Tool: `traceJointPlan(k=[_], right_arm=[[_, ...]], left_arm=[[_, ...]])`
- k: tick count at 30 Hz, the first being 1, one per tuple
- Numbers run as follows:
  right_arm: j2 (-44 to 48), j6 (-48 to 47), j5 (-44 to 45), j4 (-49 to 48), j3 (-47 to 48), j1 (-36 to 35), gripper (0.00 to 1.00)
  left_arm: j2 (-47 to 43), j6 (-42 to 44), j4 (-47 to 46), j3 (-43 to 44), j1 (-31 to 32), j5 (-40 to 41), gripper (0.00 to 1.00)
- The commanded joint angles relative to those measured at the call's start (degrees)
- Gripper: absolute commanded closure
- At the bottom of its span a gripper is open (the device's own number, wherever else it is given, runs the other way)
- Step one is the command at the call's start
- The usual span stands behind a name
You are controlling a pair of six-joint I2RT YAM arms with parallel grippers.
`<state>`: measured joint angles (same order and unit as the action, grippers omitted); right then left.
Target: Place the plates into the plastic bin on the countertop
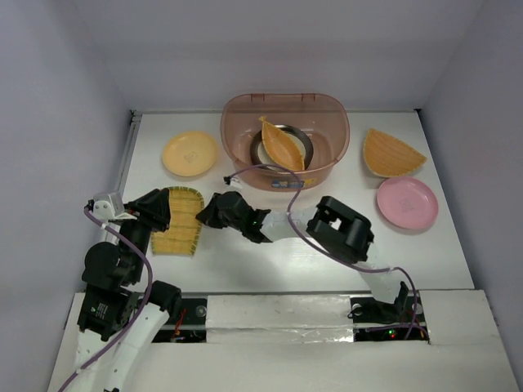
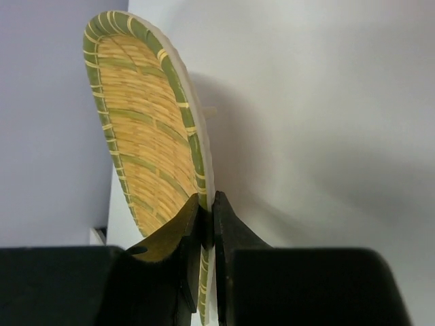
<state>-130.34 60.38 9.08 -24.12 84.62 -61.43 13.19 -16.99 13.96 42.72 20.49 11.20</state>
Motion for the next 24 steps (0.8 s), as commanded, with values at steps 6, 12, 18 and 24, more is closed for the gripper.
traceJointPlan(k=[6,12,18,24], right_arm=[[27.8,-17.0,9.1,-2.3,-13.8,-1.6,1.00],[44.7,-22.1,1.7,6.7,-15.8,10.2,1.00],[45.8,-25.0,-12.0,16.7,-11.0,29.1,1.00],[35.2,-25.1,-25.8,20.7,-2.6,39.4,1.00]], left_arm=[[-1.1,-0.1,-2.3,0.0,-0.4,2.5,0.74],[-0.7,-0.1,-2.4,-0.2,-0.4,2.2,0.72],[-0.5,-0.1,-2.4,-0.3,-0.4,1.5,0.71],[-0.7,-0.1,-2.6,-0.3,-0.4,1.5,0.71]])
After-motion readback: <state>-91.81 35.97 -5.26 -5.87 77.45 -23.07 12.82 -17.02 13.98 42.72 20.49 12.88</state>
